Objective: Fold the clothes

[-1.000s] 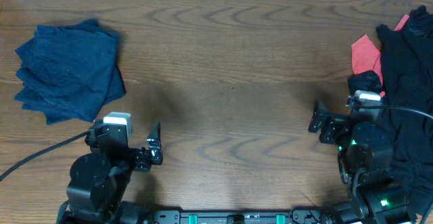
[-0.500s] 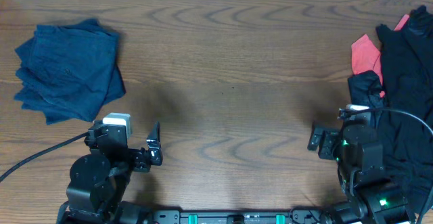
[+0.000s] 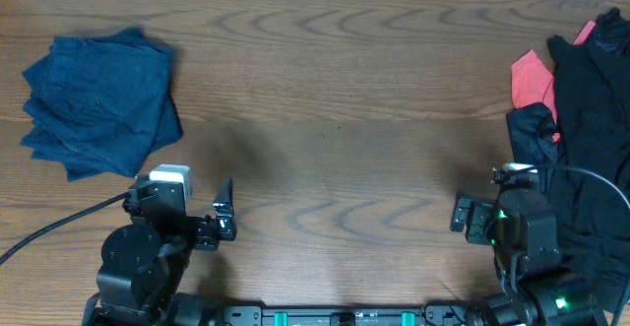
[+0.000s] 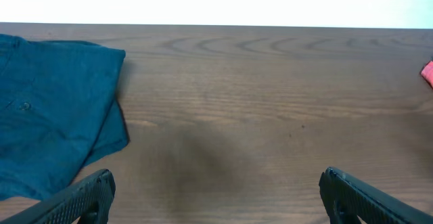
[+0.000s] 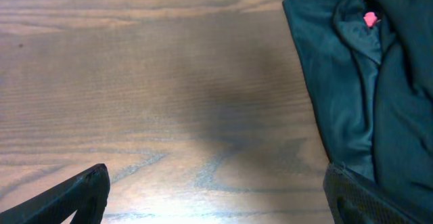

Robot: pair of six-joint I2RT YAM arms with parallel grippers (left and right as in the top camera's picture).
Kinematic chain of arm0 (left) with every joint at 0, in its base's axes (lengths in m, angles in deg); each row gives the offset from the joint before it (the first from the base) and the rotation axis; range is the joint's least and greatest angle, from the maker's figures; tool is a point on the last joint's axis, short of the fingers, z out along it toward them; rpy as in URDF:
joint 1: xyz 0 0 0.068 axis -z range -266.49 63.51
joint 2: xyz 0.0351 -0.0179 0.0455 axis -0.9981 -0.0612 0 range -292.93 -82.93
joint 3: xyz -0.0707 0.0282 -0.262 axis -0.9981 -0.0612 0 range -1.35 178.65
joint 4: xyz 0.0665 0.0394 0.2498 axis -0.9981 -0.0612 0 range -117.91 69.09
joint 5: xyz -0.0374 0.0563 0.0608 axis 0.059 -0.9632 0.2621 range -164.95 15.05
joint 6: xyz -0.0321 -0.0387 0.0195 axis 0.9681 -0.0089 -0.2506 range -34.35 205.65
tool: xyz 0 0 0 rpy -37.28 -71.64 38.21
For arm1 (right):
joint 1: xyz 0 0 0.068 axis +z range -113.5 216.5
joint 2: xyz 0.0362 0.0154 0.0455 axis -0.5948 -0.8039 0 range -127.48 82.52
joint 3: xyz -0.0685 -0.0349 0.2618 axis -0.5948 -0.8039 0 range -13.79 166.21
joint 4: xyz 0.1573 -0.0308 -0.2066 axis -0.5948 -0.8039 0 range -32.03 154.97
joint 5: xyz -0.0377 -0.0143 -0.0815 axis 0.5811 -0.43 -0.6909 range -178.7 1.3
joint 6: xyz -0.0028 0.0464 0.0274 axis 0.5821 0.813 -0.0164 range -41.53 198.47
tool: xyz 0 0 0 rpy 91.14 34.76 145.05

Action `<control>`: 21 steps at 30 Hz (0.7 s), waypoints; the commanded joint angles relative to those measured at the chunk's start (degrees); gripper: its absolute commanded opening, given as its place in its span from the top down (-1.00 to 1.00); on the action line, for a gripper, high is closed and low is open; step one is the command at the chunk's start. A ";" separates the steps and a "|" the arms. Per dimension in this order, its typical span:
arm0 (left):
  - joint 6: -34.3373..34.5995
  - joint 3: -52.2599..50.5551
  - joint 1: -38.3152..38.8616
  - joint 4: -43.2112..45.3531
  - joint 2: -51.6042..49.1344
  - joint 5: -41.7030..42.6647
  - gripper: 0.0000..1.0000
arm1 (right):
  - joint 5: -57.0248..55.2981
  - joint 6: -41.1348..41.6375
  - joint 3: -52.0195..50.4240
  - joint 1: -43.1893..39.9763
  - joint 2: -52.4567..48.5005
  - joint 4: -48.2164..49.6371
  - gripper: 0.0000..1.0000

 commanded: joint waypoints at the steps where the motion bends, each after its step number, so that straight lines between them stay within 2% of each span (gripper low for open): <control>1: 0.31 -0.39 0.11 0.04 0.20 -0.66 -0.96 | 1.68 -3.32 -2.03 -2.19 4.83 0.85 -0.99; 7: 0.31 -0.39 0.11 0.04 0.20 -0.66 -0.96 | 7.30 -13.33 -11.37 -5.90 16.92 14.45 -0.98; 15: 0.28 -0.39 0.11 0.04 0.20 -0.66 -0.96 | 10.14 -14.67 -25.83 -8.26 29.46 34.75 -0.98; 20: 0.28 -0.39 0.11 0.04 0.20 -0.66 -0.96 | 10.16 -16.70 -33.29 -8.33 31.04 49.81 -0.98; 21: 0.31 -0.39 0.11 0.04 0.20 -0.66 -0.96 | 10.29 -18.14 -33.07 -8.28 31.04 49.42 -0.98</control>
